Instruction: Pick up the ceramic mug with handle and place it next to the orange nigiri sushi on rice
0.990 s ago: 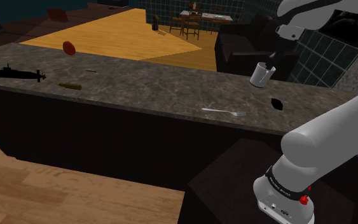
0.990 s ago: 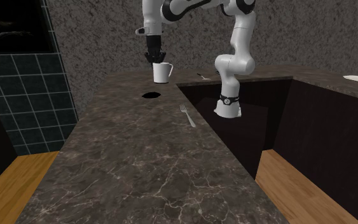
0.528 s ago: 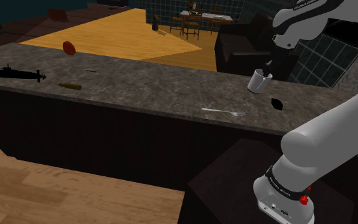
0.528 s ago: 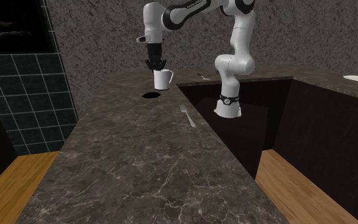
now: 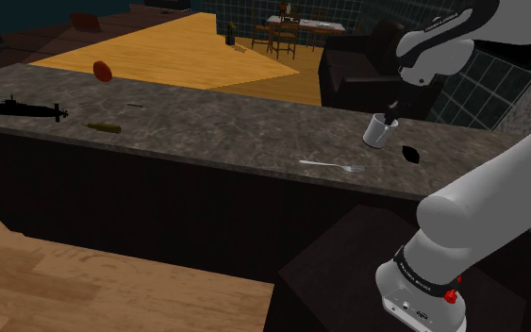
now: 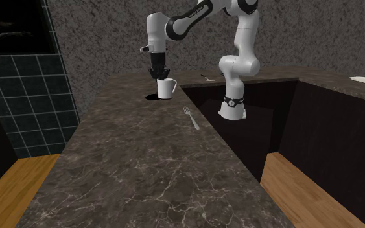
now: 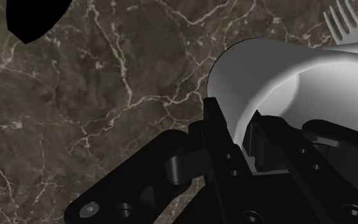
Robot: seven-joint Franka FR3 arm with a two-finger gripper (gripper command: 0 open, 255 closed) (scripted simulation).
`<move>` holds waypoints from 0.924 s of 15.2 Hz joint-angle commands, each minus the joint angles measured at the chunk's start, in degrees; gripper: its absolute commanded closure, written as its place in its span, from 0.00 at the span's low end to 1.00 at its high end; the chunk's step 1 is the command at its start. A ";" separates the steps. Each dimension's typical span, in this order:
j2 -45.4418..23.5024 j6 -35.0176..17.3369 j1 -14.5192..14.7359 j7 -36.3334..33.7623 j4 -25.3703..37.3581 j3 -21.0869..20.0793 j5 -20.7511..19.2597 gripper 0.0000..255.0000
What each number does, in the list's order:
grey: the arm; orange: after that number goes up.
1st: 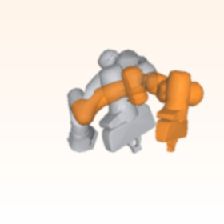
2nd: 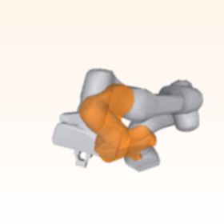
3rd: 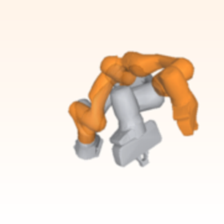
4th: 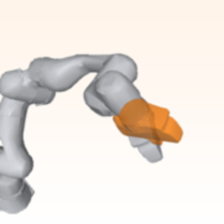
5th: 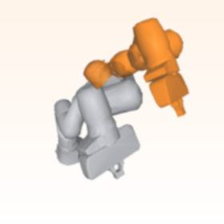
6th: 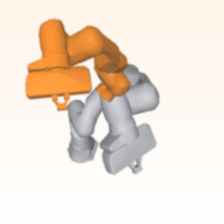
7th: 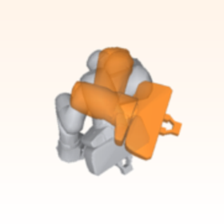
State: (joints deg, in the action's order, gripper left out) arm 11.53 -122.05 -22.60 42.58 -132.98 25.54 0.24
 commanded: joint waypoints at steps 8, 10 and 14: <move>-4.03 -7.37 0.36 2.09 -3.70 0.81 2.12 1.00; -4.47 -8.05 0.39 2.33 -4.01 0.87 2.38 1.00; -4.48 -8.05 0.39 2.34 -4.00 0.87 2.39 1.00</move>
State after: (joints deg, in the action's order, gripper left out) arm 7.06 -130.07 -22.21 44.91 -136.97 26.41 2.62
